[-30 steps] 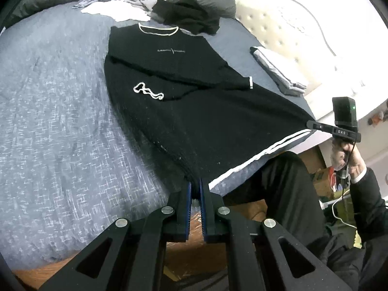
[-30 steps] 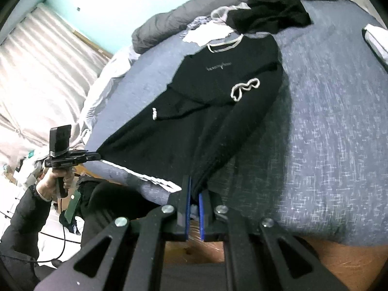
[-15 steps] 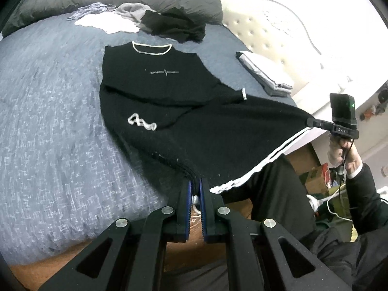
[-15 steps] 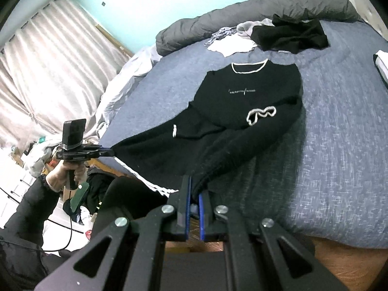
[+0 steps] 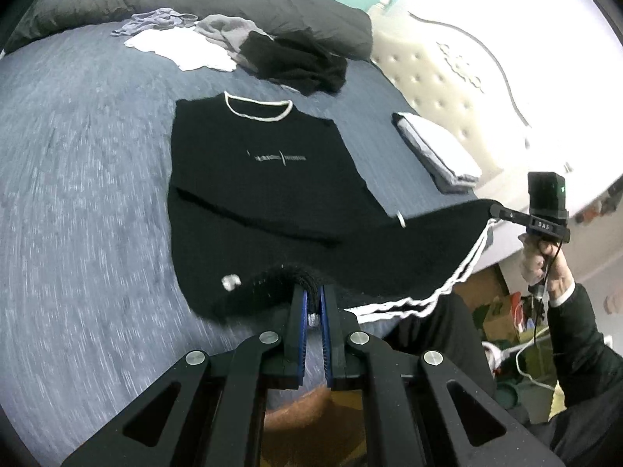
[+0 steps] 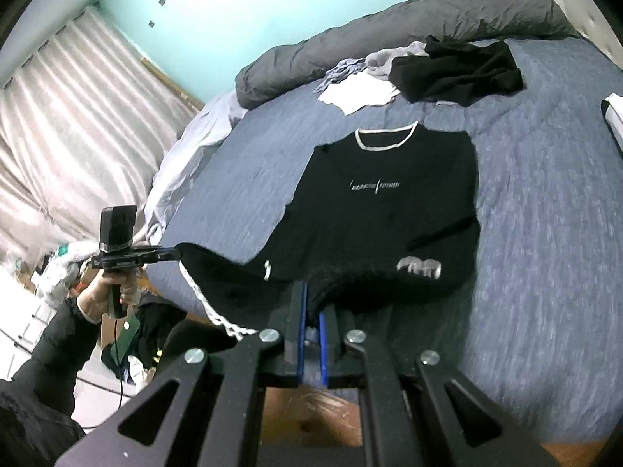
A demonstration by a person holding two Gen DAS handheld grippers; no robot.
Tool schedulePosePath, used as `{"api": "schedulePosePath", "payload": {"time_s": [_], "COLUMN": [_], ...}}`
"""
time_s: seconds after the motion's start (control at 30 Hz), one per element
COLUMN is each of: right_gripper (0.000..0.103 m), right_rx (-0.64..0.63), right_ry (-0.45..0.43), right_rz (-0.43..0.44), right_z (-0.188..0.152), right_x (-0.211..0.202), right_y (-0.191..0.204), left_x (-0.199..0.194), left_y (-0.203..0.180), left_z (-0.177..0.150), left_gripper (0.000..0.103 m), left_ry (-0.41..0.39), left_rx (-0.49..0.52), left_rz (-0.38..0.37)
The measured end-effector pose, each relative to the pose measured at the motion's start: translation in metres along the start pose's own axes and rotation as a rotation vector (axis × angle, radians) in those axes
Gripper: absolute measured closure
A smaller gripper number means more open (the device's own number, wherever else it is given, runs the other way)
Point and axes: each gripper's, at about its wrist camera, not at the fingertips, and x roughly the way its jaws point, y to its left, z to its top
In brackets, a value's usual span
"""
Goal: Fold clothes
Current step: 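Lift the hem with both tools and fold it toward the collar, then lay the hem over the collar and open both tools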
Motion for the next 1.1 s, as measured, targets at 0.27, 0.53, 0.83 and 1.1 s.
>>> {"api": "schedulePosePath", "payload": {"time_s": [0.27,0.53,0.83,1.1], "right_gripper": [0.098,0.098,0.098,0.098], "right_rx": [0.041,0.094,0.151,0.204], "right_ry": [-0.017,-0.016,-0.012,0.001], "right_rz": [-0.024,-0.051,-0.082,-0.115], "right_z": [0.06,0.118,0.182,0.226], "right_x": [0.026,0.065,0.115,0.156], "right_y": [-0.039,-0.084,-0.137,-0.183], "left_x": [0.022,0.047,0.089,0.139], "left_y": [0.045,0.091,0.146,0.187], "left_z": [0.064,0.13,0.206,0.253], "left_gripper": [0.097,0.097,0.097,0.097], "left_ry": [-0.022,-0.046,-0.064,-0.055], "left_rx": [-0.052,-0.105,-0.16,-0.204], "left_rz": [-0.011,-0.012,-0.007,-0.006]}}
